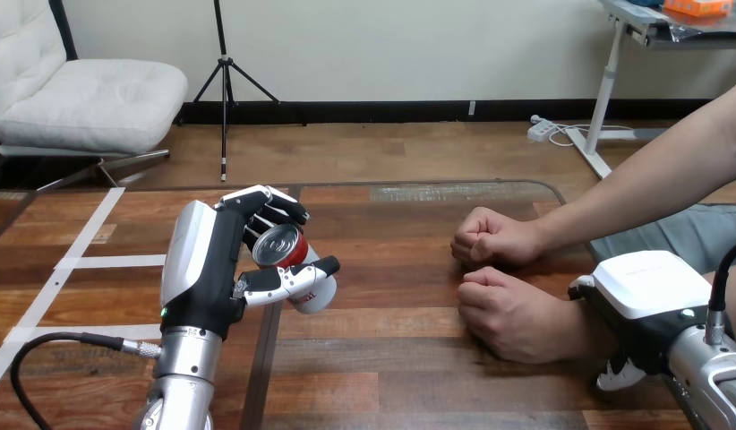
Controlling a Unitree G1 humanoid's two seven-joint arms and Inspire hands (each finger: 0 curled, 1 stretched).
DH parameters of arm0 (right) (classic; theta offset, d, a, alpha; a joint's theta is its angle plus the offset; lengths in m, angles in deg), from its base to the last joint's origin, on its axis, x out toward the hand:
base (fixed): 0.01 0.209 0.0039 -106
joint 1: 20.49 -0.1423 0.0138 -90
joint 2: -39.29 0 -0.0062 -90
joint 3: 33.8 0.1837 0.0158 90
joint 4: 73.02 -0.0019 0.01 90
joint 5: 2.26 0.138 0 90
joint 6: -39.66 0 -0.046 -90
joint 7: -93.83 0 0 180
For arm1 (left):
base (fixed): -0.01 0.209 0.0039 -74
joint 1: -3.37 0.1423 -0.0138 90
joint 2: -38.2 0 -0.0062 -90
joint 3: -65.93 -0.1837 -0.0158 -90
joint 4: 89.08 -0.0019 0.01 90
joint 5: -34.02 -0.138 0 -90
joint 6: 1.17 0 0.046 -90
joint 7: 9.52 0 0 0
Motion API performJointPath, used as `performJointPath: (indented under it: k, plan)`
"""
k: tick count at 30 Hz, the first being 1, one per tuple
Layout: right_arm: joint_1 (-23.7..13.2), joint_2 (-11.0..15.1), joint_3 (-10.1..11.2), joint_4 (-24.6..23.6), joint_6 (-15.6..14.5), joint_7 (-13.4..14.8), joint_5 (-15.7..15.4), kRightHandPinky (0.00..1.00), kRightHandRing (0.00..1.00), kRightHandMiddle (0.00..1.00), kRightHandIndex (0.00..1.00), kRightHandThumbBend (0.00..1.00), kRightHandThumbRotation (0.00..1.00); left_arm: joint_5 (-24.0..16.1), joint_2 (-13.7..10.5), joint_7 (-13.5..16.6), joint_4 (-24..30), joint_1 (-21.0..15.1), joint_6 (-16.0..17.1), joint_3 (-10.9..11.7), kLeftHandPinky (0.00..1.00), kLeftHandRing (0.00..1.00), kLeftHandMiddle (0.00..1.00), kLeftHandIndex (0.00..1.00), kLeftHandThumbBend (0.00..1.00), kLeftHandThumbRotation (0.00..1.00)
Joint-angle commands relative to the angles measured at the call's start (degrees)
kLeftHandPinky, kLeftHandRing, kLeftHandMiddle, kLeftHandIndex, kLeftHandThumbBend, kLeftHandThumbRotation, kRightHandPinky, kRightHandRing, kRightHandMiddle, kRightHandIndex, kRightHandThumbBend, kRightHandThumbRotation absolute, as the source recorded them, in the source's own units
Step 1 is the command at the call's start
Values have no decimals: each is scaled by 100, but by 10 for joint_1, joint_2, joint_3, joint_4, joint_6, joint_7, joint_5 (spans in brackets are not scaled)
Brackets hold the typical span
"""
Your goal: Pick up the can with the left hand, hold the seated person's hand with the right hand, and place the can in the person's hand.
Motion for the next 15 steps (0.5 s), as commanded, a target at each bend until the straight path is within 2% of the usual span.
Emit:
performJointPath:
  k: [1, 15]
  plan:
    - [-43, 20, -7, 26, -6, 14, -2, 100, 93, 88, 83, 66, 21, 7, -8, 2, 31, -28, 11, 16, 31, 39, 47, 49, 68, 0]
    - [-72, 17, -26, 76, -13, 35, -4, 100, 93, 89, 85, 64, 26, 4, -9, 1, 32, -26, 10, 17, 32, 39, 47, 49, 68, 0]
